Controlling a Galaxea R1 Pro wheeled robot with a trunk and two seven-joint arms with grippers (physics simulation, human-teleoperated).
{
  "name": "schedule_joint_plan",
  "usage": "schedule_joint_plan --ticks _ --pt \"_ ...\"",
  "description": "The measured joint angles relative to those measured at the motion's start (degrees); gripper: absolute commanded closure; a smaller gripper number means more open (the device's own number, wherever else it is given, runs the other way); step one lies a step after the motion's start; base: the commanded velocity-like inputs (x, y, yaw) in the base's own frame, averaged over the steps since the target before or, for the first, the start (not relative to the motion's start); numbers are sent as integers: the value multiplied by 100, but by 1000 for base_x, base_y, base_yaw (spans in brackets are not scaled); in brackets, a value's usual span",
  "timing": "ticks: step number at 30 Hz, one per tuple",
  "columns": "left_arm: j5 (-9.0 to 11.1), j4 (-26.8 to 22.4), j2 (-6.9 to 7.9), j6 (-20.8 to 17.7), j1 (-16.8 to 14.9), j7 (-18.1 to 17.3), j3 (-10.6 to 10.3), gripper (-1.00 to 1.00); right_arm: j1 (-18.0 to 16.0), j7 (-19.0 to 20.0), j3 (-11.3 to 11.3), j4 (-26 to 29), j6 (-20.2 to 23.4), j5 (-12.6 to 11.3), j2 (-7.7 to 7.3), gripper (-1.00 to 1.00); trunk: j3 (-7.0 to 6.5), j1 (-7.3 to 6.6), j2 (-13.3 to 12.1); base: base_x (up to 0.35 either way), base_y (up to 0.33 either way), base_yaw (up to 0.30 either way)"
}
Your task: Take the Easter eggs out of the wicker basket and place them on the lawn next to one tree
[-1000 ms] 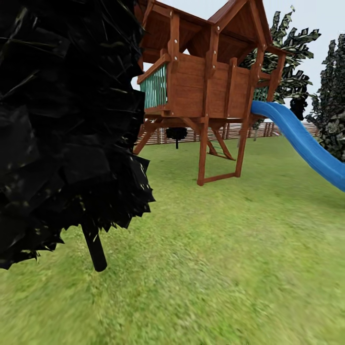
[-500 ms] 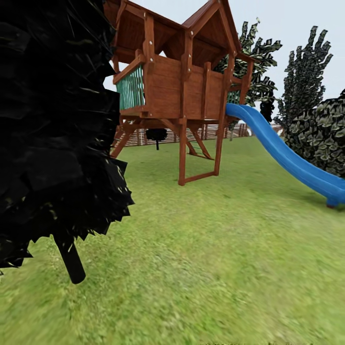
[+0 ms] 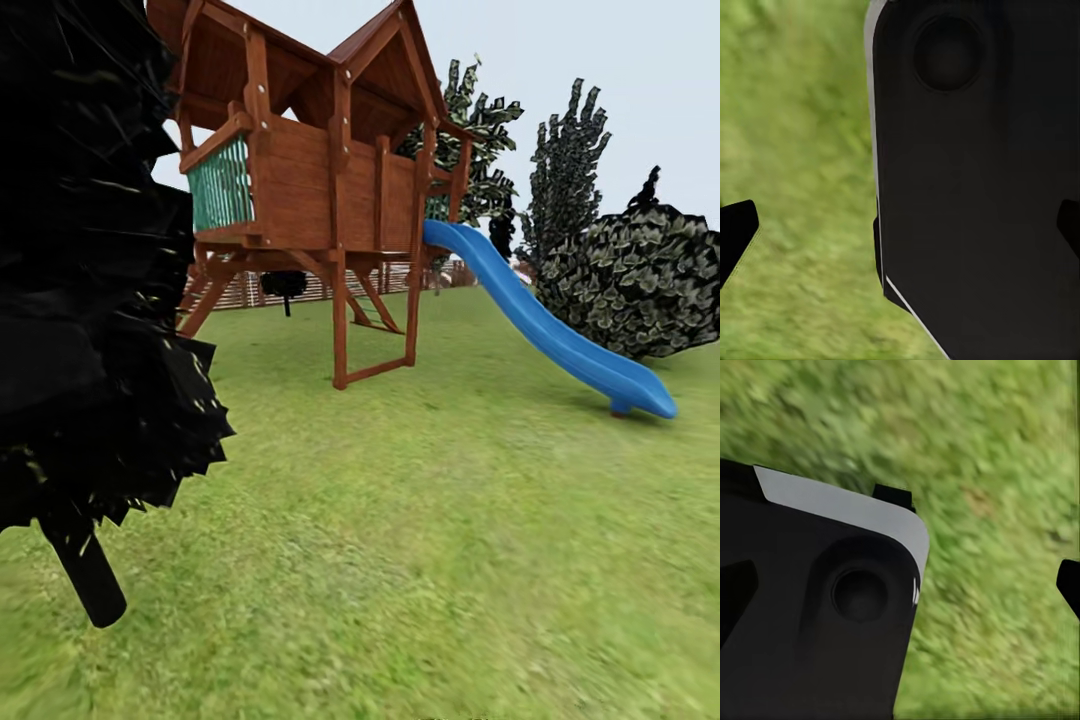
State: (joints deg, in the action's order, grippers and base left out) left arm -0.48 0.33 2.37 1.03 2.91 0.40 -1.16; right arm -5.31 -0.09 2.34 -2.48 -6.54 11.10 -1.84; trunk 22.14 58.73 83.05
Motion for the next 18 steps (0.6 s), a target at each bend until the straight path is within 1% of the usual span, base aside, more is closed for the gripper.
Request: schedule_joint_plan --ticks 18 --pt "-6 0 15 8 0 1 3 -100 -1 1 0 -3 2 0 0 -100 -53 0 0 0 0 -285"
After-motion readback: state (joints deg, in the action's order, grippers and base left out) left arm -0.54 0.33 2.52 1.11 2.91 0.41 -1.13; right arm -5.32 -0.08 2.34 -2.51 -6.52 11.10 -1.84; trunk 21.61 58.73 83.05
